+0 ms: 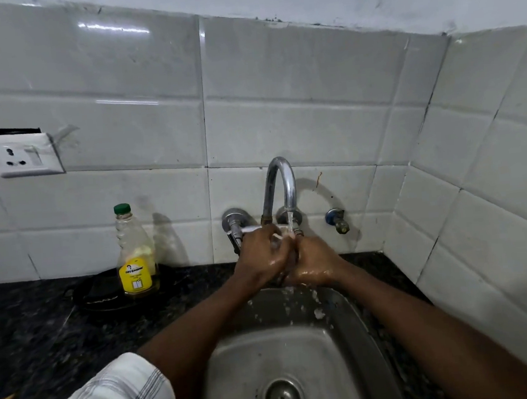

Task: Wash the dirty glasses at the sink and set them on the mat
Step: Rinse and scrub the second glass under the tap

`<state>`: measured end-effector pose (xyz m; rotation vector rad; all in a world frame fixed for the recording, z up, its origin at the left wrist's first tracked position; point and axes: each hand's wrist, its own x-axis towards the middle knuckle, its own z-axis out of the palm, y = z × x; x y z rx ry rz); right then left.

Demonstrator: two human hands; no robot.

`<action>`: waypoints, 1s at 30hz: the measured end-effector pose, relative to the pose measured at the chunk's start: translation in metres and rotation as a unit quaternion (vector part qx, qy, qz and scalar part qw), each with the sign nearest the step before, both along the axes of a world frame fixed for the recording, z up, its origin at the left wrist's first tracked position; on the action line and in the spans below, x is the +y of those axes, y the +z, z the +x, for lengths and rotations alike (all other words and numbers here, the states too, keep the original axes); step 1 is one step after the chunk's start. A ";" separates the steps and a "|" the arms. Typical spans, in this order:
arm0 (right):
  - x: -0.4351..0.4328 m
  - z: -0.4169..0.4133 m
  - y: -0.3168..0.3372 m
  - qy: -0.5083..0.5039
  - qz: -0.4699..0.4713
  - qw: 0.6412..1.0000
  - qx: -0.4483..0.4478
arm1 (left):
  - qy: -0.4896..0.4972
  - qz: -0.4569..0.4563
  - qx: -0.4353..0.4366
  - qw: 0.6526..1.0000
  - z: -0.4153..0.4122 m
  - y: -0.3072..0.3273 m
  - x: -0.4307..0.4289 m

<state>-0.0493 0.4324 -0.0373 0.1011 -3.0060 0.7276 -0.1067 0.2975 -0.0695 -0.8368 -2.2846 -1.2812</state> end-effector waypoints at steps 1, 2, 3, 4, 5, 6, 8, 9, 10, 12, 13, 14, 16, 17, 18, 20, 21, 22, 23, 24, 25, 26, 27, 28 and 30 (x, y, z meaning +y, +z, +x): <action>0.002 0.004 0.005 0.018 -0.076 0.996 -0.040 | -0.038 0.011 0.038 0.998 0.002 0.001 -0.006; 0.002 0.007 0.006 0.026 -0.109 0.992 -0.050 | -0.059 0.013 0.052 0.997 0.004 0.003 -0.011; -0.002 0.009 0.007 0.024 -0.086 0.996 -0.030 | -0.063 0.011 0.044 0.997 0.005 0.007 -0.012; -0.008 0.009 0.005 0.010 -0.011 1.000 0.014 | -0.048 -0.001 0.013 0.999 0.003 0.009 -0.010; -0.014 0.009 0.001 -0.013 0.082 0.994 0.075 | -0.023 -0.021 -0.021 0.999 0.001 0.013 -0.005; -0.018 0.008 -0.003 -0.032 0.146 0.980 0.132 | 0.006 -0.048 -0.054 0.997 -0.001 0.017 0.000; -0.018 0.006 -0.005 -0.037 0.153 0.976 0.147 | 0.044 -0.069 -0.078 0.994 -0.001 0.017 0.004; -0.014 0.006 -0.003 -0.020 0.114 0.987 0.114 | 0.039 -0.061 -0.050 0.996 0.000 0.012 0.002; -0.006 0.004 -0.001 0.001 0.046 0.998 0.053 | 0.013 -0.051 0.011 0.999 0.003 0.007 -0.003; 0.003 0.006 -0.001 0.033 -0.123 0.990 -0.059 | -0.067 -0.048 0.136 0.987 0.005 -0.001 -0.015; 0.003 0.008 -0.003 0.028 -0.149 0.986 -0.073 | -0.087 -0.045 0.146 0.984 0.003 -0.001 -0.017; -0.001 0.007 -0.006 0.015 -0.121 0.991 -0.052 | -0.074 -0.048 0.119 0.989 0.003 0.001 -0.015; -0.008 0.006 -0.012 -0.023 0.038 0.998 0.051 | 0.006 -0.093 0.026 0.995 0.002 0.008 0.000; -0.010 0.007 -0.012 -0.039 0.089 0.991 0.091 | 0.037 -0.118 -0.008 0.992 0.002 0.011 0.006; -0.007 0.006 -0.014 -0.042 0.099 0.989 0.106 | 0.048 -0.112 -0.013 0.992 0.005 0.011 0.008; -0.001 0.005 -0.011 -0.007 0.066 0.995 0.077 | 0.015 -0.035 0.040 0.998 0.009 0.001 0.004; 0.005 0.004 -0.012 0.005 0.019 0.999 0.044 | -0.016 -0.016 0.085 0.996 0.011 -0.003 -0.002; 0.008 0.003 -0.013 0.014 -0.043 0.999 0.015 | -0.040 -0.019 0.114 0.992 0.012 -0.004 -0.007; 0.008 0.004 -0.014 0.008 -0.067 0.998 0.004 | -0.053 -0.031 0.116 0.991 0.010 -0.003 -0.008; 0.005 0.004 -0.017 -0.007 -0.067 0.998 0.015 | -0.044 -0.050 0.089 0.994 0.009 0.002 -0.005; 0.001 0.006 -0.020 -0.027 -0.049 0.998 0.041 | -0.017 -0.082 0.049 0.995 0.007 0.007 0.000; -0.003 0.007 -0.025 -0.048 -0.035 0.996 0.067 | 0.010 -0.119 0.019 0.993 0.006 0.011 0.006; -0.006 0.009 -0.029 -0.061 -0.029 0.994 0.090 | 0.026 -0.131 0.003 0.991 0.005 0.013 0.009; -0.007 0.010 -0.034 -0.063 -0.039 0.992 0.101 | 0.026 -0.115 -0.001 0.993 0.005 0.010 0.010; -0.007 0.013 -0.044 -0.036 -0.118 0.987 0.102 | -0.009 -0.076 -0.017 0.997 0.006 0.002 0.009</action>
